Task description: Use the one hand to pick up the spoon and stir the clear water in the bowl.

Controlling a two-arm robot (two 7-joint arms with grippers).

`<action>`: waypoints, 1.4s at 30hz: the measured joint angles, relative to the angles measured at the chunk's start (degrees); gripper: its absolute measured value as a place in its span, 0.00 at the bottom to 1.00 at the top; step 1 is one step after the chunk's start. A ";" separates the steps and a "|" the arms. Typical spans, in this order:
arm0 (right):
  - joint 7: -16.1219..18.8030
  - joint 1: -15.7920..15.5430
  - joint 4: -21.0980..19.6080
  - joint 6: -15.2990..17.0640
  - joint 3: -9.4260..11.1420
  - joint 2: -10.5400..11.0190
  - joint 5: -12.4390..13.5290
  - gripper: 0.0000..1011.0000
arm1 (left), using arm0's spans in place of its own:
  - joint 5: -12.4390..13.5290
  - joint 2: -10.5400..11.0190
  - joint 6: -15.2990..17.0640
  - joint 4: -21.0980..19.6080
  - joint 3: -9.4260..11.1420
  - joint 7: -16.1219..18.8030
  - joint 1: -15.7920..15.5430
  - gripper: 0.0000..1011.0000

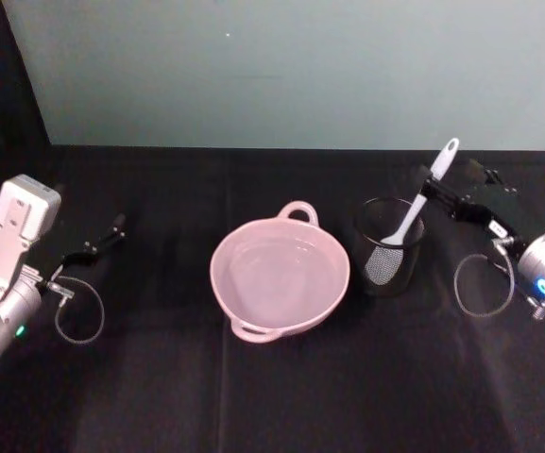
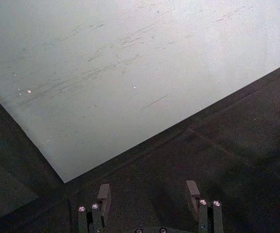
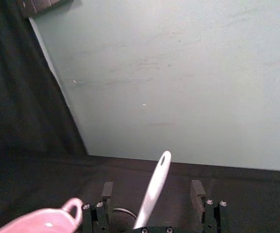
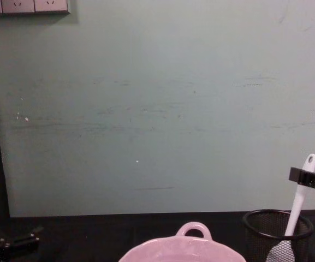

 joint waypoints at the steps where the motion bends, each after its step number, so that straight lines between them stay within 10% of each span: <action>1: -1.14 -0.69 -0.72 -1.20 -0.15 0.32 -2.13 0.99 | 0.00 0.00 0.00 0.00 0.00 0.00 0.00 1.00; 15: -7.82 -8.26 -3.48 -11.95 2.96 1.17 -12.54 0.99 | 0.00 0.00 0.00 0.00 0.00 0.00 0.00 1.00; 42: -8.73 -9.03 0.18 -13.91 4.59 -0.62 -14.52 0.99 | 0.00 0.00 0.00 0.00 0.00 0.00 0.00 1.00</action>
